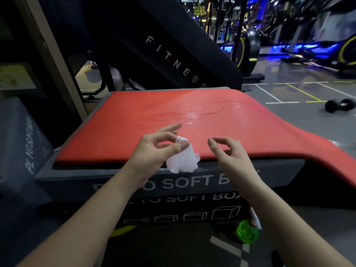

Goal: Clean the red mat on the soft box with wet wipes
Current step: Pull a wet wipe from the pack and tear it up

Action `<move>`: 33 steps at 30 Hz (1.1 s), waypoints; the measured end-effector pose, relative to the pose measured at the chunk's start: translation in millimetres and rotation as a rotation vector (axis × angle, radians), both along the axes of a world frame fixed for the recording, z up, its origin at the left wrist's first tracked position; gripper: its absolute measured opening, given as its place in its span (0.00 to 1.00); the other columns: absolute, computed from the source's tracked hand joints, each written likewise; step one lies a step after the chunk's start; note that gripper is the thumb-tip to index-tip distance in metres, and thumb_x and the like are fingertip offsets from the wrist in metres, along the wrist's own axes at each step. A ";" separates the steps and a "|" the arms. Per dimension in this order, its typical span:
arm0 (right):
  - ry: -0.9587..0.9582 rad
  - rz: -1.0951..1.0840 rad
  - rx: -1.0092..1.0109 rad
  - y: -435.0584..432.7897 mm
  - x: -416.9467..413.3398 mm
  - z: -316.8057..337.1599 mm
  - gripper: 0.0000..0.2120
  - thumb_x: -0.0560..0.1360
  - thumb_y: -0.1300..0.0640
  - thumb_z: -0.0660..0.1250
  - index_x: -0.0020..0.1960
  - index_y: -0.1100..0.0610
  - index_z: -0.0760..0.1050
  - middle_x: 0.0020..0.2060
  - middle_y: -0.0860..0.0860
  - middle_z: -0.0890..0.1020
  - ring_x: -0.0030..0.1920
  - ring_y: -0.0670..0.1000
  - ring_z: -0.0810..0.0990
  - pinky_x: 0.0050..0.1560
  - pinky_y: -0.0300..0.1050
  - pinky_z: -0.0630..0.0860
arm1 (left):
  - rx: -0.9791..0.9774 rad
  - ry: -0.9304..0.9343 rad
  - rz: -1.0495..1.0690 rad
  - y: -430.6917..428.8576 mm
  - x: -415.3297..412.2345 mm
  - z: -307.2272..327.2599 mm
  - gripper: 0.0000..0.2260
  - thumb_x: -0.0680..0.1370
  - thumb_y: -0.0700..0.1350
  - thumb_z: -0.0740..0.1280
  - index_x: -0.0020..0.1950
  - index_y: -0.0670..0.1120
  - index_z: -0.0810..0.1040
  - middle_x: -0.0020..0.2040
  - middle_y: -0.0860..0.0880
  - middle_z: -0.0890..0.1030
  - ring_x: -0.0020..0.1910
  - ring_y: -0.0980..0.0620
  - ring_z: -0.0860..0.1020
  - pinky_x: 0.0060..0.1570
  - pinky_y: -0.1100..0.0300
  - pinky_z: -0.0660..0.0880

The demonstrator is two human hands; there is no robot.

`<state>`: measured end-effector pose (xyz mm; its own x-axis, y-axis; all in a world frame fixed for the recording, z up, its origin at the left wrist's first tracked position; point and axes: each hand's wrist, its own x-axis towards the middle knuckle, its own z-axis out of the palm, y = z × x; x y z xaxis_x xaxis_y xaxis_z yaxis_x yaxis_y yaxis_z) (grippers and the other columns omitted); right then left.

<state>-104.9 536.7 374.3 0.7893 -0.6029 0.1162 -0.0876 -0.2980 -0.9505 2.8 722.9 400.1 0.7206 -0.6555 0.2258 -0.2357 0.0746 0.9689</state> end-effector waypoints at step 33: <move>-0.115 0.216 0.492 -24.9 -8.3 7.0 0.17 0.73 0.53 0.74 0.58 0.61 0.80 0.50 0.58 0.85 0.51 0.59 0.85 0.53 0.52 0.81 | 0.246 0.378 -0.141 -45.1 5.1 -7.4 0.13 0.81 0.45 0.68 0.61 0.38 0.81 0.52 0.42 0.86 0.47 0.48 0.83 0.48 0.53 0.80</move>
<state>-113.2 511.8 381.3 0.9001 -0.4333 -0.0460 0.0387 0.1847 -0.9820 7.9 677.8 392.7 0.6226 -0.7540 -0.2096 0.1326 -0.1624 0.9778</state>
